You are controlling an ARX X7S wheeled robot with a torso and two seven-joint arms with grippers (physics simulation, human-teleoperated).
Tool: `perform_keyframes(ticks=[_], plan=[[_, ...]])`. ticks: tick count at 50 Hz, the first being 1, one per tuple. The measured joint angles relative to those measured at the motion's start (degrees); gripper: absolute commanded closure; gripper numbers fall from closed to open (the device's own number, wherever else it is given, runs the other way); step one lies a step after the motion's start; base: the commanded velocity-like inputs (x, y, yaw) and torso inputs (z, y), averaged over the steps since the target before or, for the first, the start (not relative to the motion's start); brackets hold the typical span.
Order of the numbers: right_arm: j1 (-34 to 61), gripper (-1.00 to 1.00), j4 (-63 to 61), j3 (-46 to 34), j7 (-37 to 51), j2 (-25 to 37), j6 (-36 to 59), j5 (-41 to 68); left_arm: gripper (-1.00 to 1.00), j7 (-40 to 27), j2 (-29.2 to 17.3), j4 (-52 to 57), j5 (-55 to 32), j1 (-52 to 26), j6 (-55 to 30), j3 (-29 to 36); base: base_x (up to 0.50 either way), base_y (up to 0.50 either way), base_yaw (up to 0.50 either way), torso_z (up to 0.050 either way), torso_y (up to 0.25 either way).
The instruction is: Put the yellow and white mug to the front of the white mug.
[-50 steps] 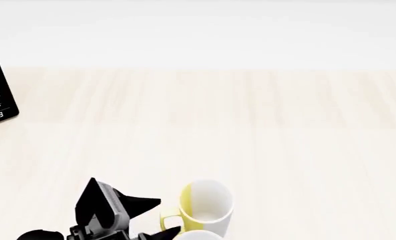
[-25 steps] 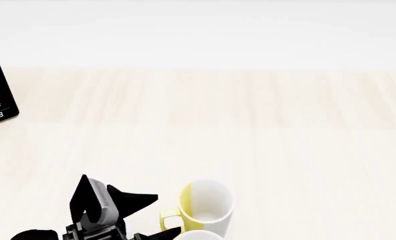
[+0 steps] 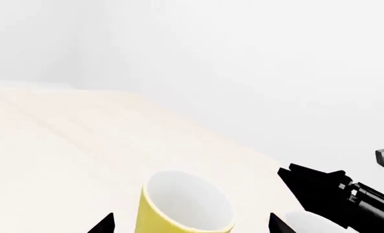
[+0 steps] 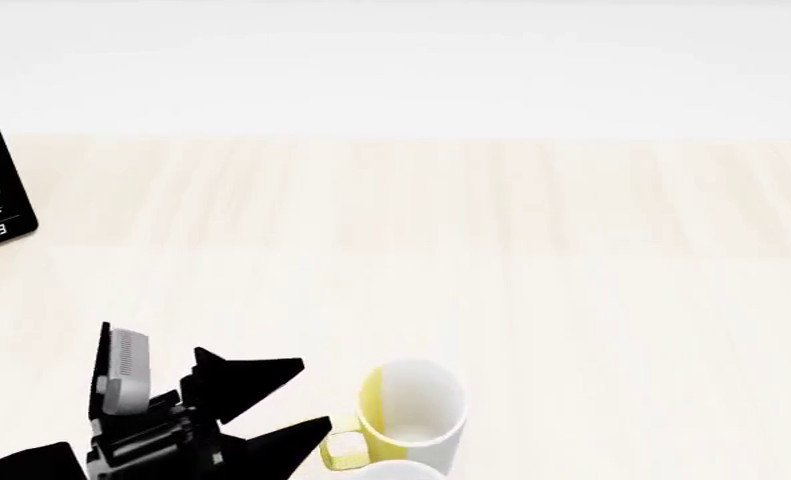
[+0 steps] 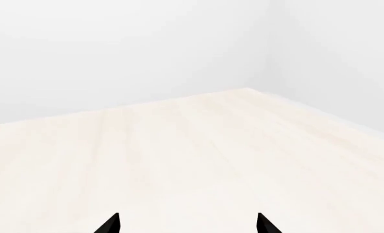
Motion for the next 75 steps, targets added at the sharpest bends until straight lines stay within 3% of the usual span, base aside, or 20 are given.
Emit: perform_keyframes(ticks=[18, 33, 46, 61, 75], plan=[[-0.1, -1.00, -0.7, -0.4, 0.3, 0.3, 0.1, 0.2, -1.00, 0.7, -1.5, 15.1, -7.4, 5.3, -9.9, -3.8, 0.00, 0.00, 0.00, 0.000, 0.000], [-0.6, -1.00, -2.1, -0.7, 0.9, 0.6, 0.3, 0.2, -1.00, -5.0, -1.6, 25.7, -11.3, 14.0, -6.9, -9.9, 0.00, 0.00, 0.00, 0.000, 0.000], [-1.1, -1.00, -3.2, -0.7, 1.3, 0.8, -0.3, 0.0, -1.00, -17.1, 1.8, 38.3, -13.2, 24.3, 2.8, -14.6, 0.00, 0.00, 0.00, 0.000, 0.000], [-1.7, -1.00, -3.9, -0.7, 2.1, 0.4, -3.7, -1.7, -1.00, -37.8, 3.3, 51.6, -17.2, 36.5, 21.8, -9.2, 0.00, 0.00, 0.00, 0.000, 0.000], [-4.1, -1.00, -7.1, 0.3, 4.6, -0.5, -11.3, -7.5, -1.00, -54.5, 3.4, 62.2, -15.8, 46.4, 42.1, -5.6, 0.00, 0.00, 0.00, 0.000, 0.000]])
